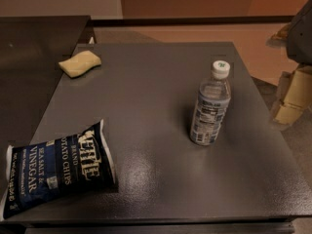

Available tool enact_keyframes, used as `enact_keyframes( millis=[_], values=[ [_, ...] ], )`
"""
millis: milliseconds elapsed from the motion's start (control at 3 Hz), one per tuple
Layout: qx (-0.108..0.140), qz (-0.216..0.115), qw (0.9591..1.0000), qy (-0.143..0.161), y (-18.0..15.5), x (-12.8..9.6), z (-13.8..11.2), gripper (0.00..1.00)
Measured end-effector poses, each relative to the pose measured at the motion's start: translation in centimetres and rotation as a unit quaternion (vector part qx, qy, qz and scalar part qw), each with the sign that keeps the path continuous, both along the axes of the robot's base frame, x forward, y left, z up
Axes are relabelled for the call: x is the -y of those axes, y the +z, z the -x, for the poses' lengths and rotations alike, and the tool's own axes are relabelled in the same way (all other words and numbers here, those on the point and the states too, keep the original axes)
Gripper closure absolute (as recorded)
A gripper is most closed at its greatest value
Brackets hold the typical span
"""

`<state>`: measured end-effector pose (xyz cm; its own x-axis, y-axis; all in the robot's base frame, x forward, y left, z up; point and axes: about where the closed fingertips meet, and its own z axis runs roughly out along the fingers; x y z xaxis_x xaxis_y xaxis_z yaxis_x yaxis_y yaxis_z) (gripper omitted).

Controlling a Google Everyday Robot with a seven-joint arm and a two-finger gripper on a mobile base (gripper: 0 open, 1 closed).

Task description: Move blue plastic bottle near blue chip bag

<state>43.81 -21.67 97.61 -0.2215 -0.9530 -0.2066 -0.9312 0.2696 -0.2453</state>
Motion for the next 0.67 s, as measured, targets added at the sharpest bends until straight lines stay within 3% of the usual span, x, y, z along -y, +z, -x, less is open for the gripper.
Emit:
enact_keyframes(
  millis=[333,667],
  values=[
    [0.006,0.003,1.0,-0.003,-0.1,-0.2,-0.1,0.0],
    [0.008,-0.02,0.9998,0.006,-1.2,-1.5,-0.1,0.0]
  ],
)
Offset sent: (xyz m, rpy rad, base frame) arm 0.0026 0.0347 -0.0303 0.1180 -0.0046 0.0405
